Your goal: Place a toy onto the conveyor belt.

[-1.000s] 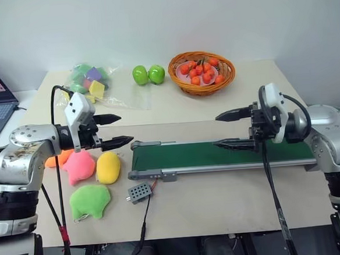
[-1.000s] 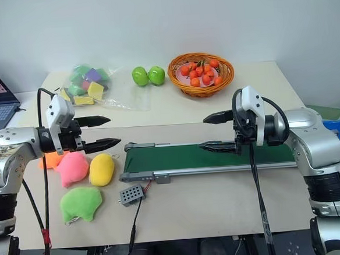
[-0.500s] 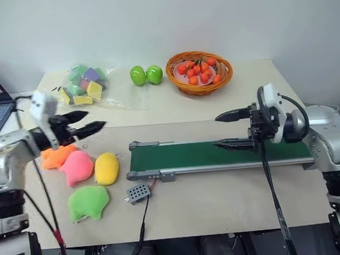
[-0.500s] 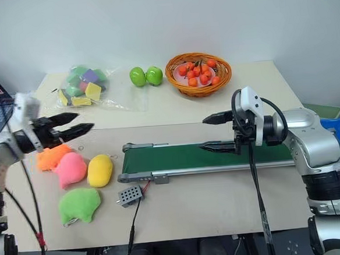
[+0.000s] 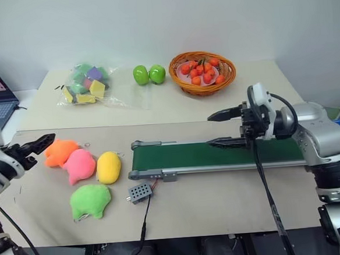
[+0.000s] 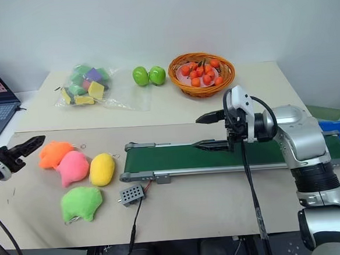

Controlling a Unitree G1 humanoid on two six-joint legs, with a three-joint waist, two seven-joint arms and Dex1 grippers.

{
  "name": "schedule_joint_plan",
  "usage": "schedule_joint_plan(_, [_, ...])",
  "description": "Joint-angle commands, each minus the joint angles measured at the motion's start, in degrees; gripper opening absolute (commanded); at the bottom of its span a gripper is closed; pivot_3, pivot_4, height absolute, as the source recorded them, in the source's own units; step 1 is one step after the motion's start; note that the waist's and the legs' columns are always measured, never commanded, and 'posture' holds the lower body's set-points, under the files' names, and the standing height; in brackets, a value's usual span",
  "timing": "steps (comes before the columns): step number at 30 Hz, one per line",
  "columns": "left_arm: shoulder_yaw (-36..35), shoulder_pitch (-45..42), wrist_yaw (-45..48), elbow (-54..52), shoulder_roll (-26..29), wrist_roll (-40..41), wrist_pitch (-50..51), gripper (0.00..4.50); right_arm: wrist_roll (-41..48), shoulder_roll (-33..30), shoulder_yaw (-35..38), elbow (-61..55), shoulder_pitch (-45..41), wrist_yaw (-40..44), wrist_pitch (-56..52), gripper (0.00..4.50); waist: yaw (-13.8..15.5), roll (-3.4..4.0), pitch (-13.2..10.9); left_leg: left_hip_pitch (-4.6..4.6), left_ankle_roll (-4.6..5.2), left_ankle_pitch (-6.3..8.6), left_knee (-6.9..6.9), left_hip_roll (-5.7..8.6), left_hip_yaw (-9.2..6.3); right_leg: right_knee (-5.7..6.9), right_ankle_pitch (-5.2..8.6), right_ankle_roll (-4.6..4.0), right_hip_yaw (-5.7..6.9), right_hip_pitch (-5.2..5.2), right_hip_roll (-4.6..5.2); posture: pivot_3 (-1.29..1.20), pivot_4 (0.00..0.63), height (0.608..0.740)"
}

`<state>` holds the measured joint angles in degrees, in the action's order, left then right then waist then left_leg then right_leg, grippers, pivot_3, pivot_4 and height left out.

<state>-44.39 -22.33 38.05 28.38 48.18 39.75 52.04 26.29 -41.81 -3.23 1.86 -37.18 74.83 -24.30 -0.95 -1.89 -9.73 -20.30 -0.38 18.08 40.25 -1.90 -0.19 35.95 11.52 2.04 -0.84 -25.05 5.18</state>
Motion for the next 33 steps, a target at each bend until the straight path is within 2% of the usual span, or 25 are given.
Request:
schedule_joint_plan(1, [-12.3,-0.6,-7.4,7.8,0.6,6.7,5.4,4.44,0.1,-0.4,1.0,-0.6,-0.9,0.7,1.3,4.50,0.0,0.00,0.0,0.02,0.00,0.00,0.00,0.00,0.00,0.00,0.00,0.00,0.00,0.00,0.00,0.00,0.150,0.738])
schedule_joint_plan(4, [-16.8,0.7,-10.8,14.8,0.6,8.3,6.6,4.44,0.0,-0.5,1.0,-0.4,-1.1,1.1,1.3,4.50,-0.1,0.00,0.0,0.04,0.00,0.00,0.00,0.00,0.00,0.01,0.00,0.00,0.01,0.01,0.01,0.00,0.150,0.738])
schedule_joint_plan(13, [-14.9,2.7,-8.2,22.1,-1.8,9.0,7.5,4.44,-0.2,-1.3,1.2,-0.6,-1.5,1.7,0.5,4.50,0.2,-0.03,0.0,0.04,-0.11,-0.05,-0.03,0.02,0.00,0.03,0.00,-0.01,0.06,0.01,0.05,0.00,0.150,0.738])
schedule_joint_plan(17, [-16.5,0.4,-8.8,26.6,-1.2,10.3,6.7,4.44,0.0,-1.9,1.4,-1.3,-1.2,1.7,0.0,4.50,0.1,-0.03,0.0,0.06,-0.11,-0.05,-0.06,0.03,0.01,0.02,0.00,-0.01,0.06,0.01,0.06,0.00,0.150,0.738])
schedule_joint_plan(26, [-14.8,-8.3,-11.9,37.6,-0.8,9.3,-0.8,4.44,0.7,-4.2,2.4,-3.9,0.1,0.9,-1.7,4.50,0.1,-0.04,0.0,0.05,-0.12,-0.06,-0.08,0.06,0.00,0.02,-0.01,-0.01,0.06,0.01,0.09,0.00,0.150,0.738])
schedule_joint_plan(33, [-12.9,-12.1,-12.6,41.8,-0.9,8.2,-6.7,4.44,1.4,-5.8,3.4,-5.8,1.1,0.3,-3.0,4.50,0.0,-0.04,0.0,0.05,-0.12,-0.06,-0.10,0.05,0.01,0.02,-0.01,-0.01,0.06,0.00,0.08,0.00,0.150,0.738])
